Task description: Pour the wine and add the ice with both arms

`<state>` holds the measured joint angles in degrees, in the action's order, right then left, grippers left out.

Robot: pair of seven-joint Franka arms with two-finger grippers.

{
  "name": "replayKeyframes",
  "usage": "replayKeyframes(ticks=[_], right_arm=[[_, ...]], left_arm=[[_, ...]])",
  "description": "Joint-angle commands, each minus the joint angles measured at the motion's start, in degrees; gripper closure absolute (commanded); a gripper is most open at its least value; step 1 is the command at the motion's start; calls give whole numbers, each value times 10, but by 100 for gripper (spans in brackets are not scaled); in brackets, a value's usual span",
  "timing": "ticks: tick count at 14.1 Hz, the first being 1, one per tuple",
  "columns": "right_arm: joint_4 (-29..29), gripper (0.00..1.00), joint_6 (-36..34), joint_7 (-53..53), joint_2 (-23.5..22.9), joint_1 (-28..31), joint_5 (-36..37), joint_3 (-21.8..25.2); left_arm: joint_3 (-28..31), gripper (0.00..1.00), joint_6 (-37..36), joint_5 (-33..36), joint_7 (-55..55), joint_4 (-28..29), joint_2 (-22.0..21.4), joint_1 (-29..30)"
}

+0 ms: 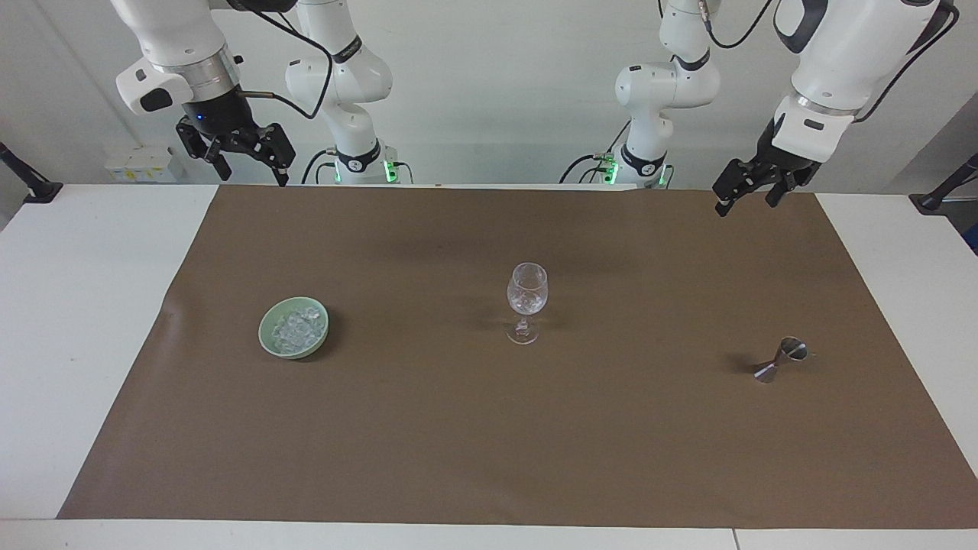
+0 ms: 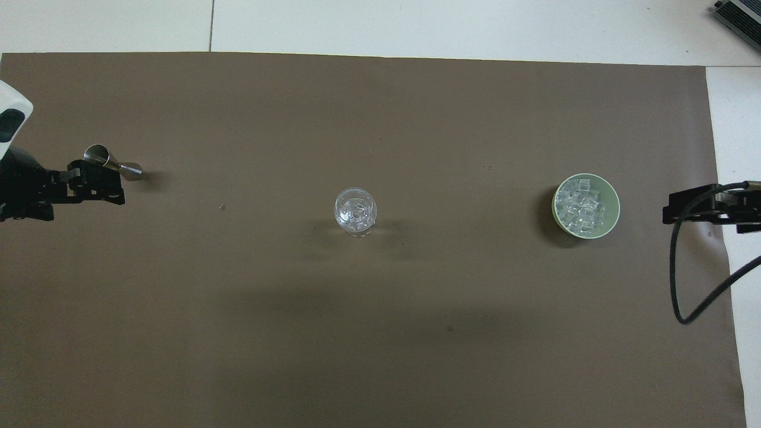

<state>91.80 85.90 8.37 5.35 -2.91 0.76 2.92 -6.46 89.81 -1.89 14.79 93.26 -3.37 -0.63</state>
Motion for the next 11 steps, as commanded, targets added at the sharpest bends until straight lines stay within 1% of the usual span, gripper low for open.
replayKeyframes(ticks=[1,3,9,11], right_arm=[[14,0,-1,-10,13,-2,-11,3],[15,0,-1,-10,13,-2,-11,3],[15,0,-1,-10,13,-2,-11,3],[15,0,-1,-10,13,-2,-11,3]], left_arm=[[-11,0,-21,2,-35,-18,6,13],[-11,0,-21,2,-70,-18,6,13],[-16,0,-22,2,-73,-19,2,12],[-17,0,-24,4,-74,-32,5,13]])
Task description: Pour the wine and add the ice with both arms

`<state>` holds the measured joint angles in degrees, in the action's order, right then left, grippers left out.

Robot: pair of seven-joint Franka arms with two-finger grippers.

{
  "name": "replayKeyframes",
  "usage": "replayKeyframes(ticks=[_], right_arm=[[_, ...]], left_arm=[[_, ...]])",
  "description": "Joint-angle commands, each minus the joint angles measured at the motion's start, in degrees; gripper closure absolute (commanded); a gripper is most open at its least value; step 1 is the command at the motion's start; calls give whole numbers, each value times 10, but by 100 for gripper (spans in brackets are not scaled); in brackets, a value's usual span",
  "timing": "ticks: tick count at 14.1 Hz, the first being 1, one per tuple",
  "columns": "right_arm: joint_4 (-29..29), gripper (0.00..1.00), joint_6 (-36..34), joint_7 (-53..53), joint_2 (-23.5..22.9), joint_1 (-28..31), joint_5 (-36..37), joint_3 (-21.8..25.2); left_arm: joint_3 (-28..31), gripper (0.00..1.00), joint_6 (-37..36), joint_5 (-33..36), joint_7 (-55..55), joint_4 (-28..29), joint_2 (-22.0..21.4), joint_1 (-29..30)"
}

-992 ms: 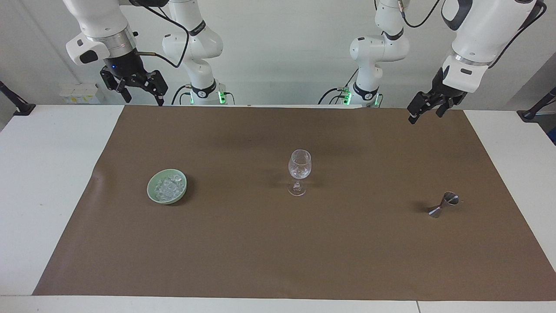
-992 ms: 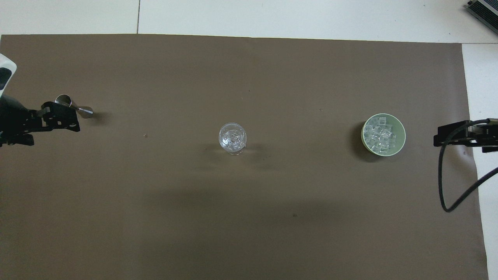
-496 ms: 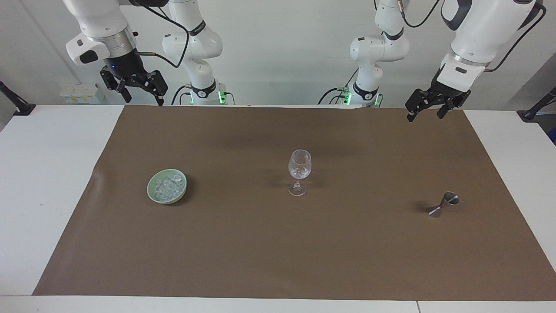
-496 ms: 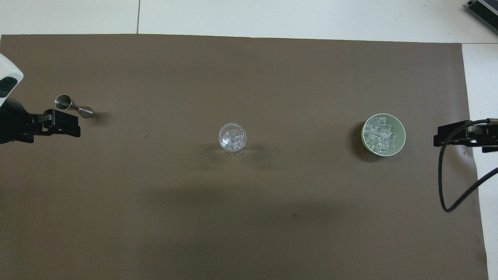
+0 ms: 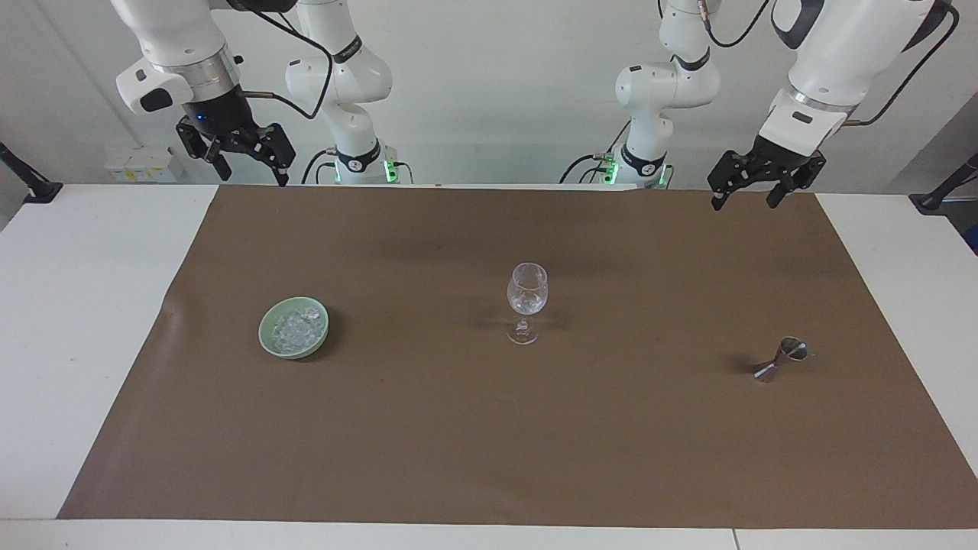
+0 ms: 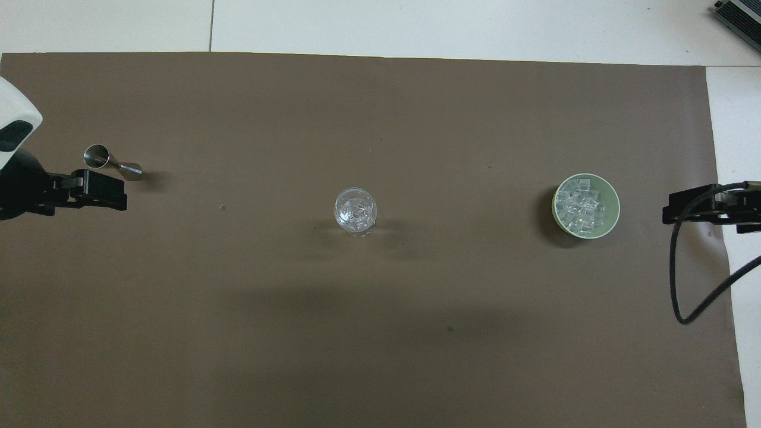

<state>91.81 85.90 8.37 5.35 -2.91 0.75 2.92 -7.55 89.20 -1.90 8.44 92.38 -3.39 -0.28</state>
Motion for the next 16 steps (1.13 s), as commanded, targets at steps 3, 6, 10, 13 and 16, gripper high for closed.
replayKeyframes(ticks=[3,6,10,13,16], right_arm=[[14,0,-1,-10,13,-2,-11,3],[14,0,-1,-10,13,-2,-11,3],[14,0,-1,-10,13,-2,-11,3],[14,0,-1,-10,13,-2,-11,3],[14,0,-1,-10,13,-2,-11,4]], left_arm=[[-2,0,-11,7,-4,-22,3,5],[-1,0,-8,8,-7,-20,1,9],[0,0,-7,10,-11,-21,1,10],[1,0,-6,10,-23,-20,0,12],[1,0,-3,10,-32,-19,0,14]])
